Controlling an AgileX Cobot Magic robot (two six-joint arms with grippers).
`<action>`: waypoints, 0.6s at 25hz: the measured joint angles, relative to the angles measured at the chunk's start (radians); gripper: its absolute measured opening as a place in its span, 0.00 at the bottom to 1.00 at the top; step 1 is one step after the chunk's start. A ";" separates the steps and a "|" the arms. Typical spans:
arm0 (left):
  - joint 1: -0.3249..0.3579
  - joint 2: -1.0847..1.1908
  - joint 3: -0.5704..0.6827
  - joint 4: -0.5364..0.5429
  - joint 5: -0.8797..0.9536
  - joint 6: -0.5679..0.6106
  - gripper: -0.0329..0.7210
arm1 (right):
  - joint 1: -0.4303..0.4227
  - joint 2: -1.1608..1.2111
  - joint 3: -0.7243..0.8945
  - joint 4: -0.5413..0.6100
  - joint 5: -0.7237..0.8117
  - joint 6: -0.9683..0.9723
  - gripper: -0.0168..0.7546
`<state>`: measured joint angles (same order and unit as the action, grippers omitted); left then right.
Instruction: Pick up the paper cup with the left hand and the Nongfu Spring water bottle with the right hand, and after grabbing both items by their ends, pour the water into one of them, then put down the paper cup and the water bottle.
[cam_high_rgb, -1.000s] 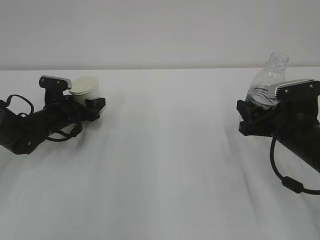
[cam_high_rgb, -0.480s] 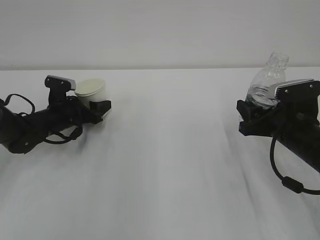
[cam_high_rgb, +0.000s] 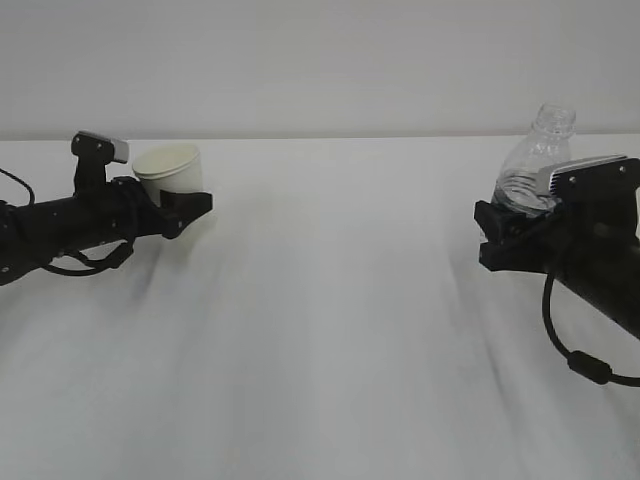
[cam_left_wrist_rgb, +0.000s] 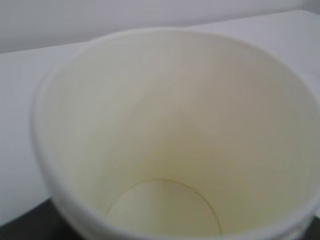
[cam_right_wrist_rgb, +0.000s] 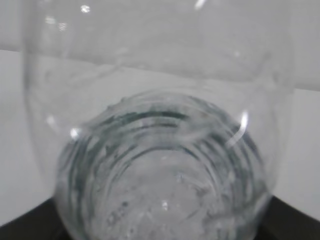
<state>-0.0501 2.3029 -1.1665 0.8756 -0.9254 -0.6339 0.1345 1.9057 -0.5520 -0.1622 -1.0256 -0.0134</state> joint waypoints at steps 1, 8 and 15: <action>0.002 -0.002 0.000 0.026 0.000 -0.013 0.68 | 0.000 -0.012 0.000 0.000 0.014 0.000 0.60; 0.002 -0.039 0.000 0.163 -0.002 -0.096 0.68 | 0.000 -0.071 0.000 -0.023 0.097 0.000 0.60; 0.002 -0.152 0.000 0.188 0.058 -0.104 0.68 | 0.000 -0.109 0.000 -0.045 0.138 0.000 0.60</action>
<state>-0.0484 2.1514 -1.1665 1.0631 -0.8671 -0.7378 0.1345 1.7972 -0.5520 -0.2075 -0.8878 -0.0134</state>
